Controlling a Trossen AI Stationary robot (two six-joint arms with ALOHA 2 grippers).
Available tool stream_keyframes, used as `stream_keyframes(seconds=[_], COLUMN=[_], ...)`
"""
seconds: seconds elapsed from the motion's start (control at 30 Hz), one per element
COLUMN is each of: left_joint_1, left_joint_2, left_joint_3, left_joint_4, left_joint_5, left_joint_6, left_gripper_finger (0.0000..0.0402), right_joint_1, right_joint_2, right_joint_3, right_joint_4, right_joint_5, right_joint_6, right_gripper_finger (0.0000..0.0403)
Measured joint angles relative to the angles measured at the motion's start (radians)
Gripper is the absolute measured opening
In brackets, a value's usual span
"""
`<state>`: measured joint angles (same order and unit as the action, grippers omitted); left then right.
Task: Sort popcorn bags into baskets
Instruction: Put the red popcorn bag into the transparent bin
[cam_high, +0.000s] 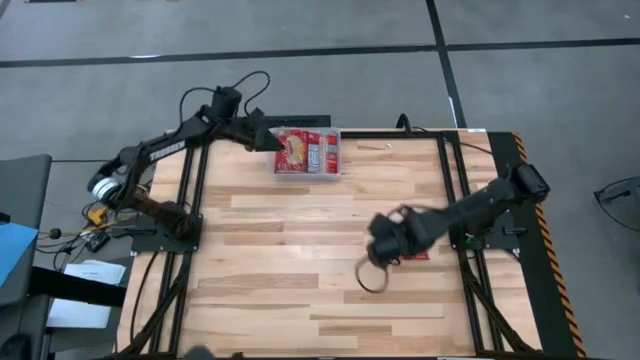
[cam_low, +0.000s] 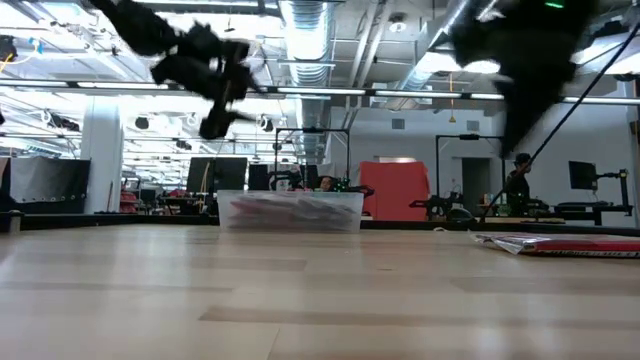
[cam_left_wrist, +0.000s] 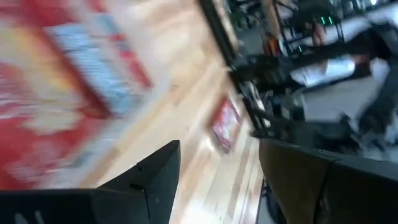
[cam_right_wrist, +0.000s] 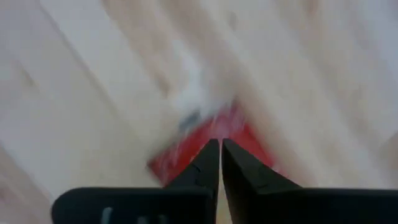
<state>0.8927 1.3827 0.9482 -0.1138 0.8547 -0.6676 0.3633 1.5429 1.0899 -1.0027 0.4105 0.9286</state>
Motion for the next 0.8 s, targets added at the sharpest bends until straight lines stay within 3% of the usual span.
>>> stream_keyframes(seconds=[0.23,0.37,0.6,0.8], left_joint_1=[-0.309,-0.419,-0.508,-0.528], left_joint_2=[-0.102,-0.058,0.029,0.045], left_joint_3=[0.000,0.000,0.000,0.000], left_joint_4=[0.015,0.037,0.035,0.016], left_joint_5=[-0.296,-0.338,-0.337,-0.361], left_joint_6=[0.068,0.070,0.065,0.073], left_gripper_finger=[0.0206,0.0206,0.0206,0.0206], right_joint_1=[0.150,0.172,0.150,0.065], right_joint_2=[0.000,-0.001,-0.002,-0.002], right_joint_3=[-0.168,-0.234,-0.349,-0.373], right_joint_4=[0.037,0.060,0.266,0.471], right_joint_5=[-0.023,-0.031,-0.048,-0.037], right_joint_6=[0.386,0.482,0.470,0.256], right_gripper_finger=[0.0008,0.0015,0.0019,0.0013])
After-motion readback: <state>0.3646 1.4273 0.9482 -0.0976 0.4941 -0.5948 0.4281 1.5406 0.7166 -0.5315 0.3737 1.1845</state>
